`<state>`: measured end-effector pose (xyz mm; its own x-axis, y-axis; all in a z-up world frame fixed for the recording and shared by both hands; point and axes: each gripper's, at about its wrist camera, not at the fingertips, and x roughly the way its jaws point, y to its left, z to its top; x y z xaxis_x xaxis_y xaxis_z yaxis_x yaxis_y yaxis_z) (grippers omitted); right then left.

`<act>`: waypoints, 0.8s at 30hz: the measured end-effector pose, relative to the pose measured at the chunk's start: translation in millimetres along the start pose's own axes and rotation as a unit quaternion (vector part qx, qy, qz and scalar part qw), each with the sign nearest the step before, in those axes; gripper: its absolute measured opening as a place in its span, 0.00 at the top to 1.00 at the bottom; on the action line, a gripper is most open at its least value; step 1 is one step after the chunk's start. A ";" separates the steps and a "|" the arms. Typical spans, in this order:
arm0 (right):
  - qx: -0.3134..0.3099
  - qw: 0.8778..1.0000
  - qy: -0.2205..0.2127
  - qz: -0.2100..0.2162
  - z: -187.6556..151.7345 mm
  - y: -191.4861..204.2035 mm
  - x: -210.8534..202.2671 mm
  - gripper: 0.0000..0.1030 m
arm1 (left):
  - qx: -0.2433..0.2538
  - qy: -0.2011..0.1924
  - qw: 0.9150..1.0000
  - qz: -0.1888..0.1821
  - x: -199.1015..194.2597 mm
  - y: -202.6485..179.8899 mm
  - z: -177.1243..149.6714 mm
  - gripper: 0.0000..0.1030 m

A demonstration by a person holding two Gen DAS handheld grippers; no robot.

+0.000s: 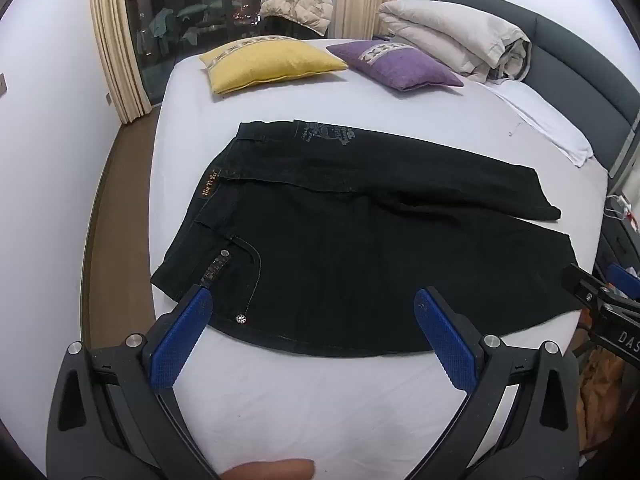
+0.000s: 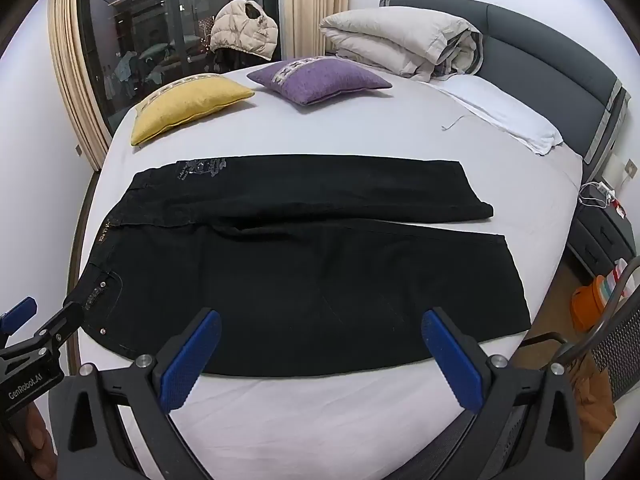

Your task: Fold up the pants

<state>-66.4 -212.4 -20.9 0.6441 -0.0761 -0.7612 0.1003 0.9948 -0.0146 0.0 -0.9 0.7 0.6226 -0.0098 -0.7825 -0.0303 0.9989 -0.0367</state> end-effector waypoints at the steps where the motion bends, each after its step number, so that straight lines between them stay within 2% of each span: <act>1: 0.000 1.000 0.000 0.000 0.0 -0.2 -0.1 0.00 | -0.003 -0.002 1.000 -0.001 -0.2 0.6 -0.4 0.00; 8: 0.000 1.000 -0.003 -0.004 -0.5 -9.3 0.0 0.00 | -0.006 -0.002 1.000 -0.004 -3.1 4.8 -1.3 0.00; 24: -0.011 1.000 -0.007 -0.008 -5.0 0.9 -1.3 0.00 | 0.002 -0.001 1.000 0.004 2.5 4.4 -1.8 0.00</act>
<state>-71.0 -211.1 -23.1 0.6523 -0.0936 -0.7521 0.0950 0.9946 -0.0413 0.0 3.4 -2.5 0.6241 -0.0022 -0.7813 -0.0323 0.9991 -0.0286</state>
